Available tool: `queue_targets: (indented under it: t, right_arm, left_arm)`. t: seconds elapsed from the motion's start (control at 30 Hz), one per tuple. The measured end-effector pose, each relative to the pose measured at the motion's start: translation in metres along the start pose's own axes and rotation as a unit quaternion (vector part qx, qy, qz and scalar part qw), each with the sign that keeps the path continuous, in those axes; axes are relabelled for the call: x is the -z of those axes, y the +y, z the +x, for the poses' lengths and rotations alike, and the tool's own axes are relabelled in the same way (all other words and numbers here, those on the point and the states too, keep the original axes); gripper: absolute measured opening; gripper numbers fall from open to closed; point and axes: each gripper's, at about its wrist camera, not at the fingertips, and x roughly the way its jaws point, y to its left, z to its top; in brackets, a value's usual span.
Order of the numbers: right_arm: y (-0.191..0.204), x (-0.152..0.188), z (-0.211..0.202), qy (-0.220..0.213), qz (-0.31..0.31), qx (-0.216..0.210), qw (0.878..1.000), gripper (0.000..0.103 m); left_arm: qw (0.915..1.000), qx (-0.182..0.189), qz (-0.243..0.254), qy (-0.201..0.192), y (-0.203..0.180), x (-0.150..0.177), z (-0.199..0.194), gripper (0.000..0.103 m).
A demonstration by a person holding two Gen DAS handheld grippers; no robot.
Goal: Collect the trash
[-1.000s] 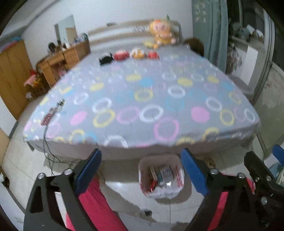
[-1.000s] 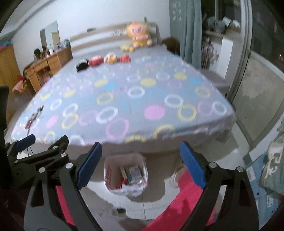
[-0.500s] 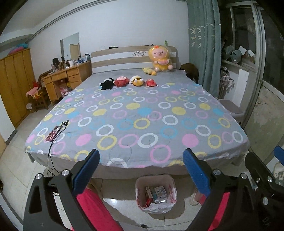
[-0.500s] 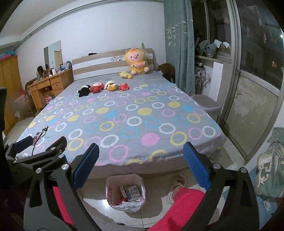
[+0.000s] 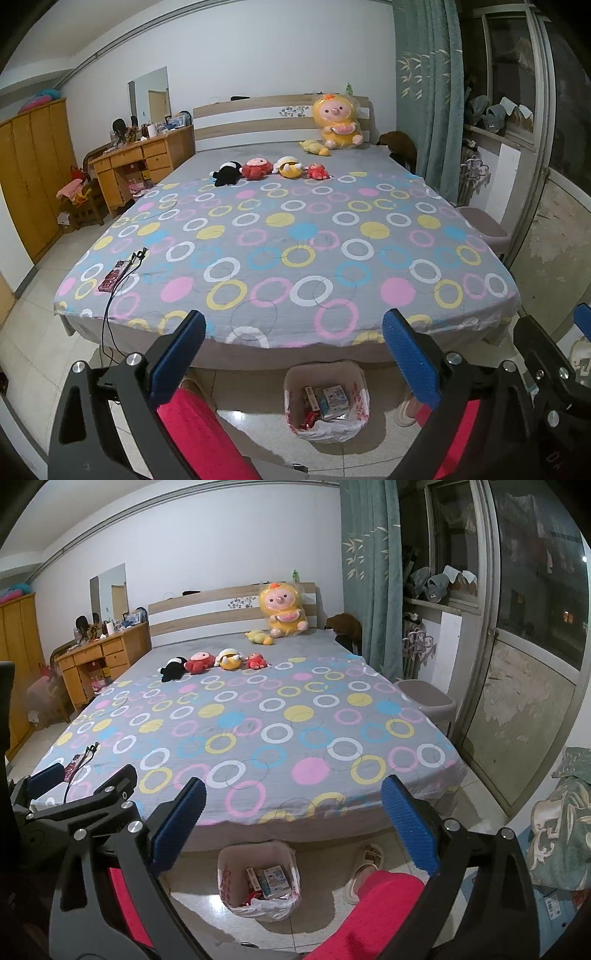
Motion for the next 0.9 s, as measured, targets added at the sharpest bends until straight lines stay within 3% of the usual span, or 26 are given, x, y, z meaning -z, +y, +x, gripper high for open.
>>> queue_targets:
  t: [0.9]
  right_arm:
    - [-0.004,-0.01,-0.005,-0.007,0.002,-0.007,1.0,0.094]
  left_arm:
    - [0.9999,-0.009,-0.004,-0.005,0.003,0.001,-0.008,0.095]
